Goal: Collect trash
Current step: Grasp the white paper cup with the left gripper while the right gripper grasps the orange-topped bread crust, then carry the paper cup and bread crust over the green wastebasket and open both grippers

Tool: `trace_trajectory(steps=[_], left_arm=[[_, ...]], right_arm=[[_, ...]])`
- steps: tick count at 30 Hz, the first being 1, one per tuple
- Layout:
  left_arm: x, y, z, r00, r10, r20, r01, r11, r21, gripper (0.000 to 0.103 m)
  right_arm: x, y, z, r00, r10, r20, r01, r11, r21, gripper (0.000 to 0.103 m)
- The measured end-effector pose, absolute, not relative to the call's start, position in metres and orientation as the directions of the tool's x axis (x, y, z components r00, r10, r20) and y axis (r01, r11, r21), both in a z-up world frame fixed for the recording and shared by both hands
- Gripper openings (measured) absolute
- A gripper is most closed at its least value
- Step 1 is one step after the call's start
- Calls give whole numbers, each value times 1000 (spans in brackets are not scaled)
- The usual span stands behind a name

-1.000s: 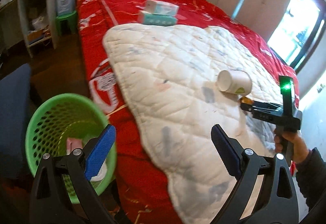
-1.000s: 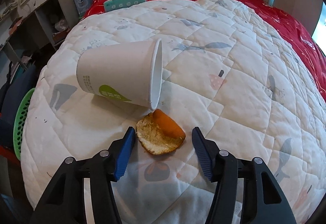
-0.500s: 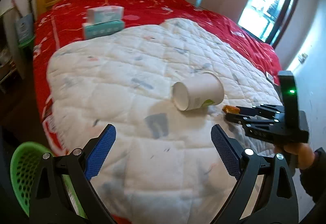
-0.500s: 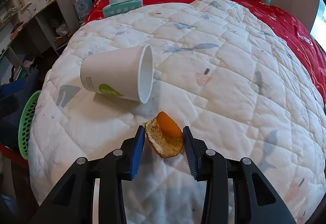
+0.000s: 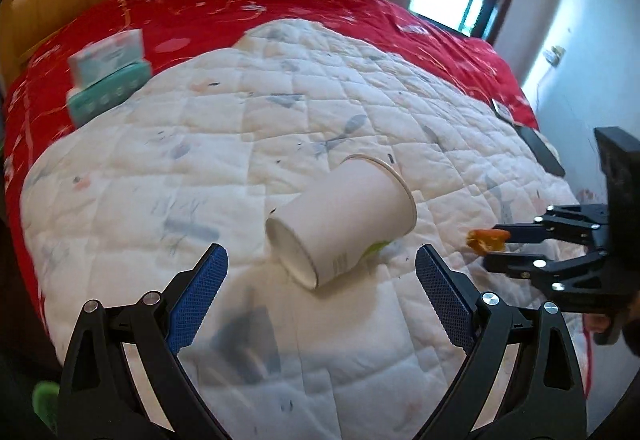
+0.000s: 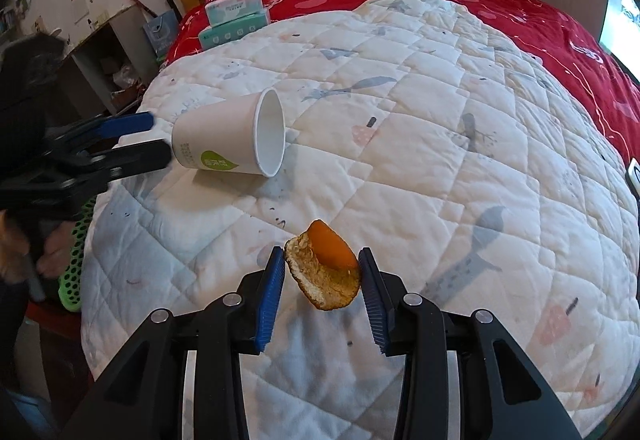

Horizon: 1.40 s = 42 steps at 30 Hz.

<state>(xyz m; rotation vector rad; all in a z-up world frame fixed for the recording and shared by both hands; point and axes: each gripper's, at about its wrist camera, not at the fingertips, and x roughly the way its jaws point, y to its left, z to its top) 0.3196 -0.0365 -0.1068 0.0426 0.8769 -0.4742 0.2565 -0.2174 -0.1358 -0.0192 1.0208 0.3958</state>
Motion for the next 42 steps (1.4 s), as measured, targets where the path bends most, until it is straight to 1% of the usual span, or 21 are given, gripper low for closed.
trace_trajectory(steps=[12,21,23,25,27,31,37,42], left_arm=[[350,-71,-129,490,-363,-793,563,826,-31,94],[361,-93,-141,481,-321,-816,591,806,32,95],[359,-92,-141,480,-340,-809,588,809,9,91],[357,-89,-140,480,-354,-803,576,817,-17,75],[355,-84,-138,479,-376,-793,559,827,-54,68],[344,-74,-128,515,-386,-765,512,854,-86,66],[305,-44,-104,569,-392,-723,426,892,-149,66],[267,-7,-89,612,-343,-713,332,929,-162,66]], right_arm=[[255,-231,-143,439,329,-836,-302,930,207,37],[254,-232,-145,435,327,-839,-295,932,210,37],[253,-233,-145,437,328,-837,-292,932,213,37],[253,-235,-144,441,328,-835,-288,933,215,37],[252,-235,-143,444,331,-833,-284,933,220,37],[246,-233,-136,456,342,-822,-289,930,227,37],[233,-218,-122,466,371,-803,-316,918,241,37],[220,-195,-110,465,410,-784,-364,896,253,37]])
